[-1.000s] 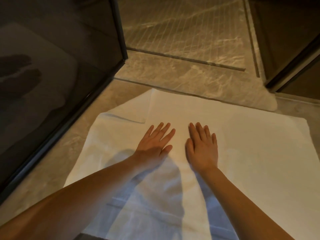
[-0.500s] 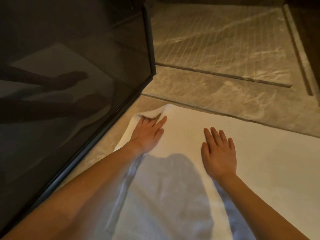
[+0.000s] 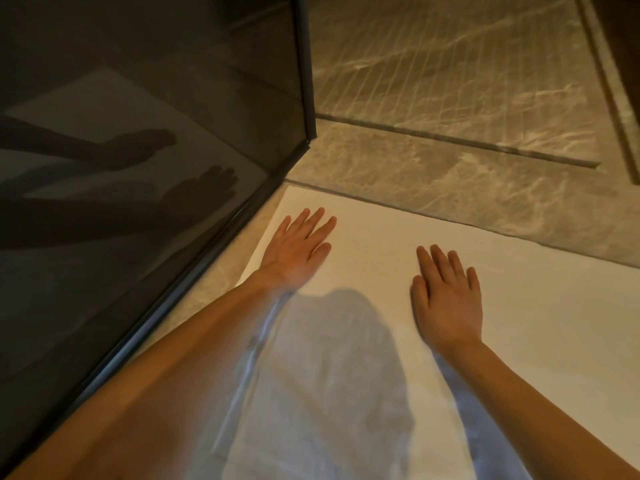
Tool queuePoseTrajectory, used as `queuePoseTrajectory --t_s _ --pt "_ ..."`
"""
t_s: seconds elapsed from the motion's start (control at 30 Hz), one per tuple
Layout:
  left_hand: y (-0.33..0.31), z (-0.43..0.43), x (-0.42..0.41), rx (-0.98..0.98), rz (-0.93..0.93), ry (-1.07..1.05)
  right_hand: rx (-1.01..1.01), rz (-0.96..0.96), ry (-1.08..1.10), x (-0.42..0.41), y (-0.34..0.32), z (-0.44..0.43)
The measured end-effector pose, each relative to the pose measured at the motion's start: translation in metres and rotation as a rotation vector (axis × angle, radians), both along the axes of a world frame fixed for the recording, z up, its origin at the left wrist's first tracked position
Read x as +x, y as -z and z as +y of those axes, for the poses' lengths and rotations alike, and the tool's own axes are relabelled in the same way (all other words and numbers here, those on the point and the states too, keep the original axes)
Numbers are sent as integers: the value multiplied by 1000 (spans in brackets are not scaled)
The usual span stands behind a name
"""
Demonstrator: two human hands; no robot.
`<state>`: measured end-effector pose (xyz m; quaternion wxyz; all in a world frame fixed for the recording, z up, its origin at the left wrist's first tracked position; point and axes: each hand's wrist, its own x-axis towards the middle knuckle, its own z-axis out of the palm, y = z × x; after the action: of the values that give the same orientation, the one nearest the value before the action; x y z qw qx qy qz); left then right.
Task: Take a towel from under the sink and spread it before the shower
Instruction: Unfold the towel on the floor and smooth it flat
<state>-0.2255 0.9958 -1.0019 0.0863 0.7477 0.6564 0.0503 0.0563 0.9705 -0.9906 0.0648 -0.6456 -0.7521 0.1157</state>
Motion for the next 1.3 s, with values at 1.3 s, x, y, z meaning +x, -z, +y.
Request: queuePoseTrajectory --t_s 1.3 --pt "-29 -6 17 24 2 -44 -35 -119 87 16 -22 39"
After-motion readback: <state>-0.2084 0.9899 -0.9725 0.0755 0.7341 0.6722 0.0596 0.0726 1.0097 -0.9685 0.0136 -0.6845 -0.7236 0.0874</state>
